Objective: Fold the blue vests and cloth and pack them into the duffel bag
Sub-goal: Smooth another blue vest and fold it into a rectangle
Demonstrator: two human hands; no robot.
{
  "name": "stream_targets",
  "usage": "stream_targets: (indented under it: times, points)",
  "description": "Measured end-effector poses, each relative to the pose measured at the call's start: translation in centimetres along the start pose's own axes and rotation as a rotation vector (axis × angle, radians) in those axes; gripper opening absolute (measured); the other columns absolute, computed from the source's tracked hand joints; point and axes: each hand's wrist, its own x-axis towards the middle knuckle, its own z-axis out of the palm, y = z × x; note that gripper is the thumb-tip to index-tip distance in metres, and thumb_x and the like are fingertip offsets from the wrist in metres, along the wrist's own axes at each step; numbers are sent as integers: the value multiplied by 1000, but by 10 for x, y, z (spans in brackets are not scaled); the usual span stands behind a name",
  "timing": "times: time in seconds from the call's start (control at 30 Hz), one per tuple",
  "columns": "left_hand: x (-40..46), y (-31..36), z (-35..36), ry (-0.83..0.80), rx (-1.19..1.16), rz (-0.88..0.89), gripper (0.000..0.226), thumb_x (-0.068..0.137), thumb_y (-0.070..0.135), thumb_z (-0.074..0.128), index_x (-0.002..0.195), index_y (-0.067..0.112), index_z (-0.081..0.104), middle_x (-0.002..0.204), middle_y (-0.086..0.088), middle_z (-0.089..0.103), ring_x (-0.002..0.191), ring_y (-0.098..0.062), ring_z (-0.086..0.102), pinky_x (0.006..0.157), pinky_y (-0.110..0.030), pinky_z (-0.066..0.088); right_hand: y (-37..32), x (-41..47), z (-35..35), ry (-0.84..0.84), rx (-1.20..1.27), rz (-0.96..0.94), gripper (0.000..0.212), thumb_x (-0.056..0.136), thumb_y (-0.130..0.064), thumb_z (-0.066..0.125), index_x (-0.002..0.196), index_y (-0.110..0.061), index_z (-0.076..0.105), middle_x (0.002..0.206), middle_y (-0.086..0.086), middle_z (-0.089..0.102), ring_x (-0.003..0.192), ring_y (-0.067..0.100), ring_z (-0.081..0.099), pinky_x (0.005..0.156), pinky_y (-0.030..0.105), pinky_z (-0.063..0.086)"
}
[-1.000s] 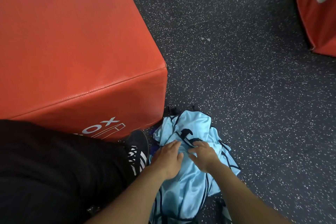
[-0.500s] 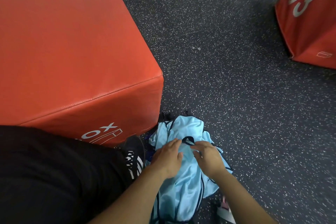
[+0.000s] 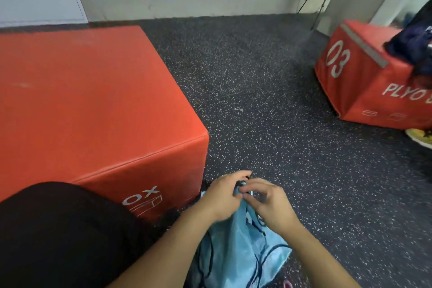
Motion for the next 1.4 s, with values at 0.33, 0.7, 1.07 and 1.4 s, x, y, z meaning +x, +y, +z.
stream_targets:
  times: [0.33,0.7,1.07,1.4]
  points:
    - [-23,84,-123,209,421,272,35,84,39,71,118,36,62,90,19,54,95,-11,49,97,-33,34,-135,45,-91,33,25,-205,23,90,-3,73,87,-26,72,91,-7,71,85,16,68,82,40,55]
    - [-92,182,-303,561,599,205,11,82,22,58,74,27,52,78,7,56,84,-24,55,64,-33,38,-309,118,-167,101,-420,-568,27,98,-14,63,120,-28,70,104,-19,61,101,5,59,93,28,47]
    - [-186,210,-458,848,523,115,25,88,6,55,84,28,67,84,7,70,81,-17,65,73,-33,52,-447,179,-189,231,-456,-642,20,103,-29,57,84,-21,58,78,-7,51,71,10,49,62,29,35]
    - [-259,215,-526,1069,396,191,20,92,8,61,88,23,72,84,8,72,79,-8,64,65,-16,44,-499,205,-162,130,-352,-591,22,103,-28,56,83,-22,60,77,-1,64,70,16,56,63,29,40]
